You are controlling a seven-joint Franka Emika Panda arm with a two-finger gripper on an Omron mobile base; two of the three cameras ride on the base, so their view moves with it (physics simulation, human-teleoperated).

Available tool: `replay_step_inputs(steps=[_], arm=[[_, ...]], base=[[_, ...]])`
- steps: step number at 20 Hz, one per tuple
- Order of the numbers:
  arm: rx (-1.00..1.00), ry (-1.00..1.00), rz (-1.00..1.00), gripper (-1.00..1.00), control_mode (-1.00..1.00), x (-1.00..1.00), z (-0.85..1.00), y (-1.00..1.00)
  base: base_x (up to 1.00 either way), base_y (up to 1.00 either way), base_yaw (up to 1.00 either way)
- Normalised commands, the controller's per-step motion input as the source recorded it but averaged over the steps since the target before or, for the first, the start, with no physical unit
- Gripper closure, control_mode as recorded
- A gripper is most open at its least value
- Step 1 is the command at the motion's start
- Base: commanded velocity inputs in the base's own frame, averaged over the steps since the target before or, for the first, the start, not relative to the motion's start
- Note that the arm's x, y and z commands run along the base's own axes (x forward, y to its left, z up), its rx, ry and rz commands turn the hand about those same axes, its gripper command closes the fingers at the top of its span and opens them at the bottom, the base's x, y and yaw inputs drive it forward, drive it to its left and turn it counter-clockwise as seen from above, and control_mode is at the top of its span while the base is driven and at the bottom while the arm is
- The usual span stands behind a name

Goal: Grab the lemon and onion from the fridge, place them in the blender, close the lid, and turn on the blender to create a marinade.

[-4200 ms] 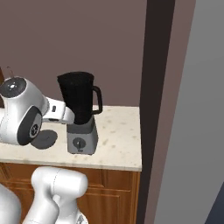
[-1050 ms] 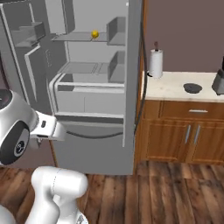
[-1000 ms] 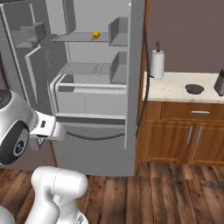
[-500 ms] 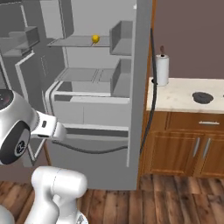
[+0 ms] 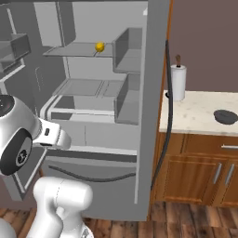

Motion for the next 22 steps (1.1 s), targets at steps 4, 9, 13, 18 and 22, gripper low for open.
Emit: replay_step_inputs(steps=[4, 9, 13, 18, 22], arm=[[0.00, 0.00, 0.00, -1.00, 1.00, 0.00, 0.00, 0.00], [0.00, 0.00, 0.00, -1.00, 1.00, 0.00, 0.00, 0.00], [0.00, 0.00, 0.00, -1.00, 1.00, 0.00, 0.00, 0.00], [0.00, 0.00, 0.00, -1.00, 1.00, 0.00, 0.00, 0.00], [0.00, 0.00, 0.00, -1.00, 1.00, 0.00, 0.00, 0.00]], base=[[0.56, 0.00, 0.12], [0.60, 0.15, 0.10], [0.59, 0.11, 0.11], [0.55, 0.07, 0.09], [0.41, 0.12, 0.04]])
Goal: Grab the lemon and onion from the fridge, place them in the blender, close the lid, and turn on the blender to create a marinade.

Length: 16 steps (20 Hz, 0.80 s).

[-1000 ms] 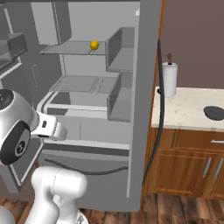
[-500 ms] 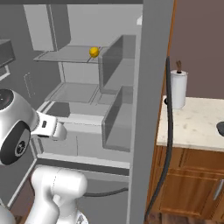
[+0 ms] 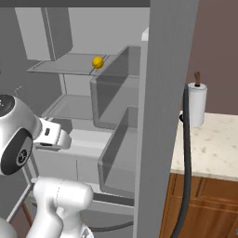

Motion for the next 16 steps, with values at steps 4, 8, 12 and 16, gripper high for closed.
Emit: replay_step_inputs(steps=[4, 8, 12, 16], arm=[[0.00, 0.00, 0.00, -1.00, 1.00, 0.00, 0.00, 0.00], [0.00, -0.35, 0.00, -1.00, -1.00, 0.46, 0.93, -0.06], [0.00, -0.32, 0.00, -1.00, -1.00, 0.78, 1.00, 0.00], [0.00, -0.23, -0.06, -1.00, -1.00, 0.80, 0.82, 0.00]], base=[[0.11, 0.00, 0.00], [0.00, 0.00, 0.00], [0.00, 0.00, 0.00], [0.00, 0.00, 0.00]])
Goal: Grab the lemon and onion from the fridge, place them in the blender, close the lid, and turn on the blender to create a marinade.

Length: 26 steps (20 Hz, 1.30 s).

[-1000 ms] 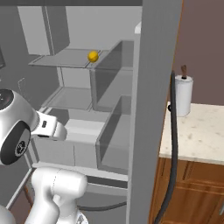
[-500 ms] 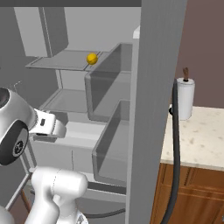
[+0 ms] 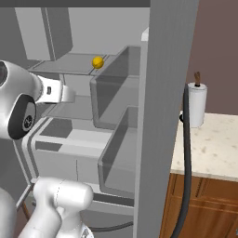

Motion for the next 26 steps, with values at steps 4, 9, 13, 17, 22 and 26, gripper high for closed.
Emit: replay_step_inputs(steps=[4, 9, 13, 17, 22, 26], arm=[[0.00, -0.16, -0.08, -1.00, -1.00, 0.77, 0.34, 0.00], [0.00, -0.04, -0.05, -1.00, -1.00, 0.83, 0.06, 0.00], [0.00, 0.00, -0.02, -1.00, -1.00, 0.73, 0.07, 0.00], [0.00, 0.07, 0.00, -1.00, -1.00, 0.68, 0.22, 0.00], [0.00, 0.21, 0.00, -1.00, -1.00, 0.62, 0.05, 0.00], [0.00, 0.20, 0.00, -1.00, -1.00, 0.61, -0.03, 0.00]], base=[[0.00, 0.00, 0.00], [0.00, 0.00, 0.00], [0.00, 0.00, 0.00], [0.00, 0.00, 0.00], [0.00, 0.00, 0.00], [0.00, 0.00, 0.00]])
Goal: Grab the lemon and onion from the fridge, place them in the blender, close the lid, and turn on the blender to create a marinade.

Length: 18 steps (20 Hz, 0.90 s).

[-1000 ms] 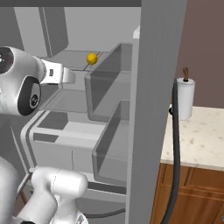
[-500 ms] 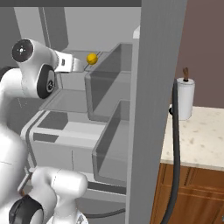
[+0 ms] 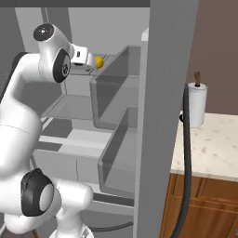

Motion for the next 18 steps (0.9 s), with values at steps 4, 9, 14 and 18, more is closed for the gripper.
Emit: replay_step_inputs(steps=[4, 9, 14, 18], arm=[[0.00, 0.08, 0.00, -1.00, -1.00, 0.58, -0.06, -0.02], [0.00, 0.00, 0.00, -1.00, -1.00, 0.39, -0.21, -0.04], [0.00, 0.00, 0.00, -1.00, -1.00, 0.33, -0.21, -0.04], [0.00, 0.00, 0.00, -1.00, -1.00, 0.35, -0.16, -0.01]], base=[[0.00, 0.00, 0.00], [0.00, 0.00, 0.00], [0.00, 0.00, 0.00], [0.00, 0.00, 0.00]])
